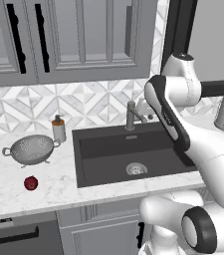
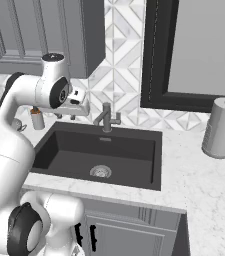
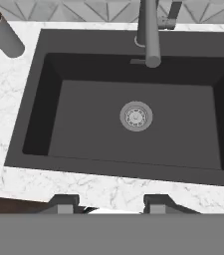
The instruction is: Put the colander in the sink, put the pear in the colander, and turn on the sink faucet and pour water over the colander.
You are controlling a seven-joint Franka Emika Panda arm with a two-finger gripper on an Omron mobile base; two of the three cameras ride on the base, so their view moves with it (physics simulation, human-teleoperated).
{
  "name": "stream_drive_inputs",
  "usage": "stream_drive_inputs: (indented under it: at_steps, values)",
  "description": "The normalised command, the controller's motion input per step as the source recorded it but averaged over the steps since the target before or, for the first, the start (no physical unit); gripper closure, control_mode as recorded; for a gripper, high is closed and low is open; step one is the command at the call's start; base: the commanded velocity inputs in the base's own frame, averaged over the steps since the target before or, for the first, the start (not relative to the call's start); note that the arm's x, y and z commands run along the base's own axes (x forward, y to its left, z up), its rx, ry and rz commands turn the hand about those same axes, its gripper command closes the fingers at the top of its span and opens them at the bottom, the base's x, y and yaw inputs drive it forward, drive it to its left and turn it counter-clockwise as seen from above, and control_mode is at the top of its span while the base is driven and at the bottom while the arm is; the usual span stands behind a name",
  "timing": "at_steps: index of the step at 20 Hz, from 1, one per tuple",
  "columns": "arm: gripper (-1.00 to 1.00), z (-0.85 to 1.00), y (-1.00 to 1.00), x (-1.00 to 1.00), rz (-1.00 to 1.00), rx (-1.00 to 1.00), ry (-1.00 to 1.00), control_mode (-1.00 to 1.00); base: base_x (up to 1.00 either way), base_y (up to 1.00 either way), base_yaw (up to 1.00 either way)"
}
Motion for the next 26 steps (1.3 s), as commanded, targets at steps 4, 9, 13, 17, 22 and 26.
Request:
stream_drive_inputs:
  at_steps: [4, 9, 13, 17, 22, 26]
  values:
    - [-1.0, -0.02, 0.02, -0.15, 0.0, 0.0, 0.0, -1.0, 0.0, 0.0, 0.0]
    - [-1.0, -0.13, 0.29, -0.51, 0.0, 0.03, -0.06, -1.0, 0.0, 0.0, 0.0]
    - [-1.0, -0.23, 0.62, -0.47, 0.0, 0.08, -0.07, -1.0, 0.0, 0.0, 0.0]
    - [-1.0, -0.32, 0.75, -0.21, -0.03, 0.2, 0.0, -1.0, 0.0, 0.0, 0.0]
    - [-1.0, -0.48, 0.72, 0.0, -0.05, 0.42, 0.01, -1.0, 0.0, 0.0, 0.0]
    - [-1.0, -0.49, 0.79, 0.13, -0.06, 0.34, 0.0, -1.0, 0.0, 0.0, 0.0]
